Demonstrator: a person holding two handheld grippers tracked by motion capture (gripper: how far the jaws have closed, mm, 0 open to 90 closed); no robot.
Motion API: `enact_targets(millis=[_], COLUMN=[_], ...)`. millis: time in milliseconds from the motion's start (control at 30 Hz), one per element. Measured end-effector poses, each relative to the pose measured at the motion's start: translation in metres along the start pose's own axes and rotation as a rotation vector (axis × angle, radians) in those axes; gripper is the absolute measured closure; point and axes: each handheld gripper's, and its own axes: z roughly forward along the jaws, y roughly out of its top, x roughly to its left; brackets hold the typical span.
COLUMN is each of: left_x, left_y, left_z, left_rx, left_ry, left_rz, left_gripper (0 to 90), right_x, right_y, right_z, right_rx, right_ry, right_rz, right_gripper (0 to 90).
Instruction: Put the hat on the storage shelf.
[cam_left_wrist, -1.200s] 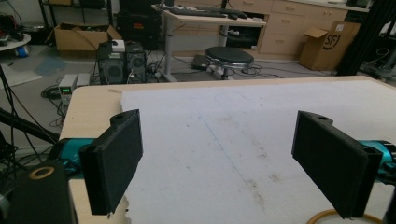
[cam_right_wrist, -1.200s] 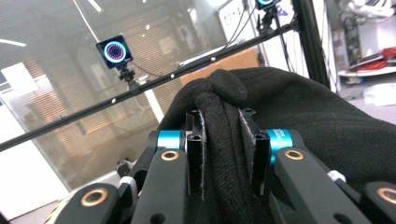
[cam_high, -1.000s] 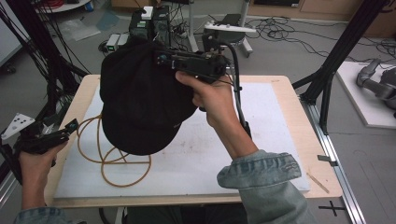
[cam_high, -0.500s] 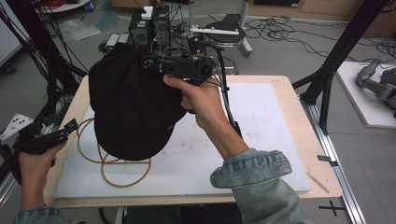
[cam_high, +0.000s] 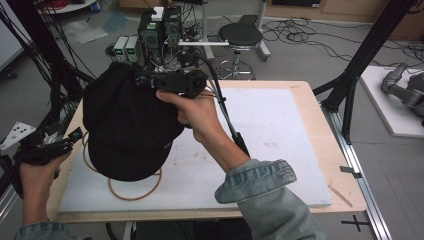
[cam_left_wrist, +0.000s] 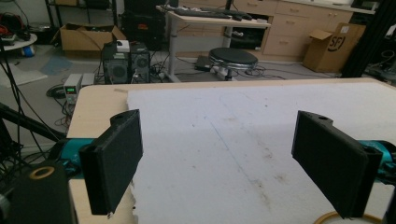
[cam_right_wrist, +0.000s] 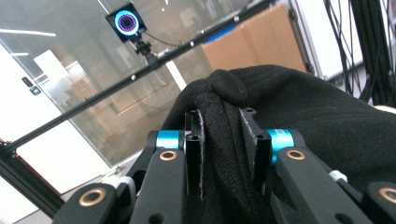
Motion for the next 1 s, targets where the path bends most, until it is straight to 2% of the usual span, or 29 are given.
enact_targets(millis=[33, 200, 533, 700, 1000], left_x=[0.000, 0.000, 0.000, 0.001, 0.002], left_y=[0.000, 0.000, 0.001, 0.001, 0.001], left_z=[0.000, 0.000, -0.001, -0.002, -0.002], left_rx=[-0.001, -0.005, -0.007, -0.003, -0.001], left_ry=[0.003, 0.002, 0.006, 0.019, 0.028], left_rz=[-0.002, -0.002, 0.001, -0.001, -0.002], left_gripper=[16.8, 16.8, 16.9, 17.0, 17.0], right_x=[0.000, -0.007, -0.011, -0.015, -0.020], right_y=[0.000, -0.013, -0.034, -0.041, -0.043], right_z=[0.000, 0.023, 0.059, 0.070, 0.075], right_rx=[0.000, 0.056, 0.162, 0.201, 0.230], right_ry=[0.000, -0.015, -0.061, -0.086, -0.077], right_rz=[0.000, 0.021, -0.005, -0.015, -0.005], right_gripper=[74.6, 73.0, 69.1, 66.1, 57.9])
